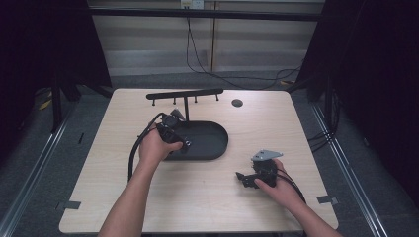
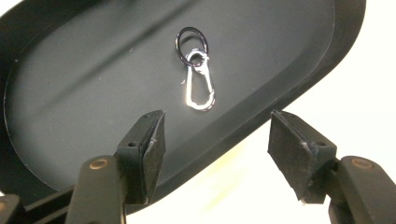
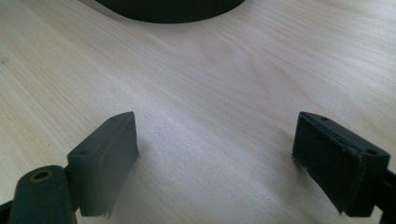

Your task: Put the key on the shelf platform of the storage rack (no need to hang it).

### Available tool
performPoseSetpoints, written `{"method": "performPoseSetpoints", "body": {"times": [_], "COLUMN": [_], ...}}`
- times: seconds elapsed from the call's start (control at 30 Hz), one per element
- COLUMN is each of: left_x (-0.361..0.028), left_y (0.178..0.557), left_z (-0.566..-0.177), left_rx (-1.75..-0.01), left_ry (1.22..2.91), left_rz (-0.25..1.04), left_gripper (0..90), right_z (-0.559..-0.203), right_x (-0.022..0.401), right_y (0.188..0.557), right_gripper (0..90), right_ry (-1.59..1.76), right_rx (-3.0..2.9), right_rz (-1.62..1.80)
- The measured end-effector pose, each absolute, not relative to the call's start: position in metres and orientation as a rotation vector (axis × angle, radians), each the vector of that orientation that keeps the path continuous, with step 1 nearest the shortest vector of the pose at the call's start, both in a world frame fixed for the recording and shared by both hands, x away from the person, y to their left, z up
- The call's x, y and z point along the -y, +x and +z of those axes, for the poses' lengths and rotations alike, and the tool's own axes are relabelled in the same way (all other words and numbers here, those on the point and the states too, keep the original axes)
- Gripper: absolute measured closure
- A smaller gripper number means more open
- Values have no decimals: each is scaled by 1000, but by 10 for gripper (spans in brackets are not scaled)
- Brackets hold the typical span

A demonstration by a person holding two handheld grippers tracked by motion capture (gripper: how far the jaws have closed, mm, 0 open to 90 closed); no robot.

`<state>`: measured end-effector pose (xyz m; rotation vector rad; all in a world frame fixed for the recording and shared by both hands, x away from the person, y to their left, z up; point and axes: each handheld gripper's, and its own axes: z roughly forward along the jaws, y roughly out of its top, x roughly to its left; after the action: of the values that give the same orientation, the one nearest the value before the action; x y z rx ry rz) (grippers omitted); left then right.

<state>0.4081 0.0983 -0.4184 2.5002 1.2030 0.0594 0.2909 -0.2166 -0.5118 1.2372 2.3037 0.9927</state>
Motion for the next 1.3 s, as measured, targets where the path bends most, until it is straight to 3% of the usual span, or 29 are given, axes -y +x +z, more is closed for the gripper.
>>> {"method": "performPoseSetpoints", "body": {"times": [1.3], "left_x": [-135], "left_y": [380], "left_z": [-418], "left_rx": [-1174], "left_ry": [2486], "left_rz": [80], "left_gripper": [353], "right_z": [-512], "right_x": [217], "right_y": [291], "right_gripper": [137], "right_ry": [1236], "right_rx": [-2305], "right_rz": [992]}}
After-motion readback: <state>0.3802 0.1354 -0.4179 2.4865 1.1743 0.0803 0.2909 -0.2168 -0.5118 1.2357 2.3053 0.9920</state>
